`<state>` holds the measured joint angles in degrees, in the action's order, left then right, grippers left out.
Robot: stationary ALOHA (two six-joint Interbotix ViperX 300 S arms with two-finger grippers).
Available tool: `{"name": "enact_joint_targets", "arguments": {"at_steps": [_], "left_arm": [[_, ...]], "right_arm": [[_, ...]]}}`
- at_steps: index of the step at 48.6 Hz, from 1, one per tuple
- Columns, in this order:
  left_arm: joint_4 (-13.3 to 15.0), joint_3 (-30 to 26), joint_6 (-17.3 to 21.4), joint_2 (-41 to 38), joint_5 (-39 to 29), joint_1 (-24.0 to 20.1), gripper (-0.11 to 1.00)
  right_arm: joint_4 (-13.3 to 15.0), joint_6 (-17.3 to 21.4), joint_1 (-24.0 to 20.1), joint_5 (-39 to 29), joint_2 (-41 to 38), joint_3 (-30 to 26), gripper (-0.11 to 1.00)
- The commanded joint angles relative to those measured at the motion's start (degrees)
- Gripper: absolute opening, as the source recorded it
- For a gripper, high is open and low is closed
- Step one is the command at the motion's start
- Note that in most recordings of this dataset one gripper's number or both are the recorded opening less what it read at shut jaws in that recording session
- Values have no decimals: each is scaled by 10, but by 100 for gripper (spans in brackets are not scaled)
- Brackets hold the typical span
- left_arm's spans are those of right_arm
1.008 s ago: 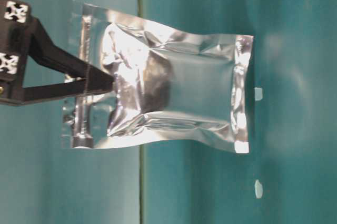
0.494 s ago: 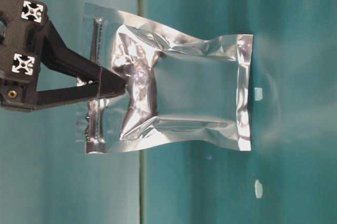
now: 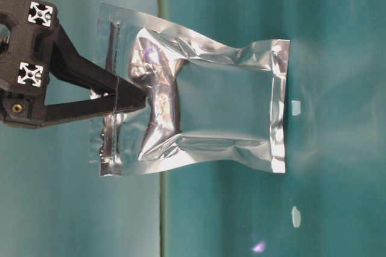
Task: Hand over the silver zip bag and make it stand upright.
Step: 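Open the left gripper and move it to the bag's hanging left edge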
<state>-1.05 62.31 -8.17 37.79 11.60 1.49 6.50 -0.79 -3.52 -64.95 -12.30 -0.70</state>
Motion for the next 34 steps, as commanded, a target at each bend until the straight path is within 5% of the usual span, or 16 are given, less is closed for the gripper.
{"name": "enact_joint_targets", "arguments": {"at_steps": [1, 22, 34], "left_arm": [[-2, -4, -4, -30, 12, 5, 95], [-2, 3, -11, -239, 213, 1, 94], [-2, -37, -23, -336, 266, -4, 94]], "right_arm": [[2, -4, 0, 4, 4, -8, 3], [2, -5, 1, 4, 4, -8, 3], [2, -4, 1, 4, 4, -7, 3]]}}
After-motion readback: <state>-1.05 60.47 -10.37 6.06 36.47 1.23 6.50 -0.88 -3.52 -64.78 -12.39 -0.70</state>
